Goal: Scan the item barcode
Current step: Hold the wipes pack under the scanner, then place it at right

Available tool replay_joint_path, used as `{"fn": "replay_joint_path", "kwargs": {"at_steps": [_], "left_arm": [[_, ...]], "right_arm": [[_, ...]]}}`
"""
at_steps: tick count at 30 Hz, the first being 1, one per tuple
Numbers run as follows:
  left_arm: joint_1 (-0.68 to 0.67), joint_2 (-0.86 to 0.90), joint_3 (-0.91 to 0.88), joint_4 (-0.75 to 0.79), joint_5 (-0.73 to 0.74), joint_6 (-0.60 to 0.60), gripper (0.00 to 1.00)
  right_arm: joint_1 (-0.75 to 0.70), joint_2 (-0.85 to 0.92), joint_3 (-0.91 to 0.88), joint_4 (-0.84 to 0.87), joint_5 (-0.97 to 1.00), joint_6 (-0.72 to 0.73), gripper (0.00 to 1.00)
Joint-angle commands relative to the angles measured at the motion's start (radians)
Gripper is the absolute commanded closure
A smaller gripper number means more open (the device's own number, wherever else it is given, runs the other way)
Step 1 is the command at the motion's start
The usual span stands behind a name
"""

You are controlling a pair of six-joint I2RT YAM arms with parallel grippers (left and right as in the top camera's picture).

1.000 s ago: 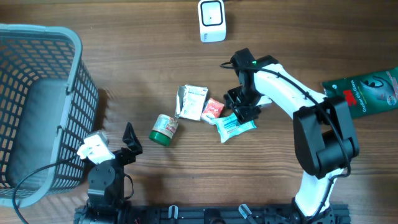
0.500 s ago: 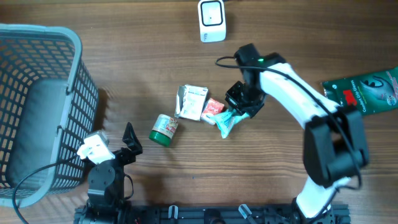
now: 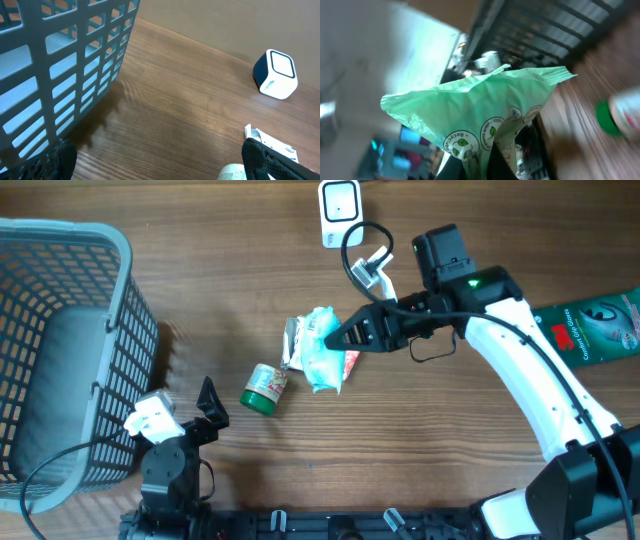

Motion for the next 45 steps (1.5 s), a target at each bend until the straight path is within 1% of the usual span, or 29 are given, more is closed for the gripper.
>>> {"fn": "replay_joint_path", "kwargs": {"at_steps": [1, 3, 6, 10, 12, 13, 14, 15, 16, 17, 20, 21, 23, 25, 27, 29, 30, 32, 35, 38, 40, 42, 45], "left_arm": [[-0.001, -0.007, -0.002, 0.002, -0.006, -0.009, 0.00], [-0.001, -0.007, -0.002, 0.002, -0.006, -0.008, 0.00], [-0.001, -0.007, -0.002, 0.002, -0.006, -0.008, 0.00], [-0.001, -0.007, -0.002, 0.002, -0.006, -0.009, 0.00], [-0.001, -0.007, -0.002, 0.002, -0.006, -0.008, 0.00], [-0.001, -0.007, -0.002, 0.002, -0.006, -0.009, 0.00], [-0.001, -0.007, -0.002, 0.002, -0.006, -0.009, 0.00], [-0.001, -0.007, -0.002, 0.002, -0.006, -0.008, 0.00], [-0.001, -0.007, -0.002, 0.002, -0.006, -0.009, 0.00], [-0.001, -0.007, -0.002, 0.002, -0.006, -0.008, 0.00], [-0.001, -0.007, -0.002, 0.002, -0.006, -0.008, 0.00], [-0.001, -0.007, -0.002, 0.002, -0.006, -0.009, 0.00], [-0.001, -0.007, -0.002, 0.002, -0.006, -0.008, 0.00], [-0.001, -0.007, -0.002, 0.002, -0.006, -0.008, 0.00], [-0.001, -0.007, -0.002, 0.002, -0.006, -0.008, 0.00], [-0.001, -0.007, -0.002, 0.002, -0.006, -0.009, 0.00], [-0.001, -0.007, -0.002, 0.002, -0.006, -0.008, 0.00], [-0.001, -0.007, -0.002, 0.002, -0.006, -0.009, 0.00], [-0.001, -0.007, -0.002, 0.002, -0.006, -0.008, 0.00], [-0.001, -0.007, -0.002, 0.002, -0.006, -0.008, 0.00], [-0.001, -0.007, -0.002, 0.002, -0.006, -0.009, 0.00], [-0.001, -0.007, -0.002, 0.002, -0.006, -0.008, 0.00], [-0.001, -0.007, -0.002, 0.002, -0.006, -0.009, 0.00]], "right_arm": [[0.045, -0.013, -0.002, 0.065, -0.145, -0.175, 0.96], [0.064, -0.013, -0.002, 0.128, -0.145, -0.152, 0.96], [0.081, -0.013, -0.002, 0.224, -0.145, -0.160, 0.96], [0.081, -0.013, -0.002, 0.278, -0.143, -0.280, 0.96], [0.081, -0.013, -0.002, 0.278, -0.087, -0.301, 0.96], [0.081, -0.013, -0.002, 0.273, -0.002, -0.278, 0.96], [0.081, -0.012, -0.002, 0.273, 0.156, -0.195, 0.96], [0.081, -0.008, -0.002, 0.271, 0.461, 0.029, 0.96], [0.081, -0.004, -0.002, 0.269, 0.639, 0.162, 0.96], [0.081, -0.002, -0.002, 0.267, 0.787, 0.242, 0.96], [0.081, -0.002, 0.002, 0.278, 0.961, 0.264, 0.95], [0.081, -0.002, 0.002, 0.286, 1.084, 0.288, 0.95], [0.081, -0.002, 0.002, 0.299, 1.254, 0.284, 0.95], [0.081, -0.001, 0.014, 0.309, 1.349, 0.291, 0.95], [0.081, 0.023, 0.059, 0.326, 1.386, 0.330, 0.95], [0.081, 0.093, 0.144, 0.309, 1.385, 0.378, 0.95], [0.081, 0.161, 0.210, 0.285, 1.384, 0.410, 0.96], [0.080, 0.354, 0.426, 0.179, 1.382, 0.480, 0.96], [0.067, 0.574, 0.708, 0.058, 1.385, 0.567, 0.95], [0.051, 0.697, 0.871, 0.035, 1.376, 0.620, 0.95], [0.045, 0.746, 0.927, 0.055, 1.376, 0.667, 0.95], [0.034, 0.766, 0.929, 0.110, 1.365, 0.726, 0.95], [0.021, 0.800, 0.929, 0.194, 1.273, 0.845, 0.95]]}}
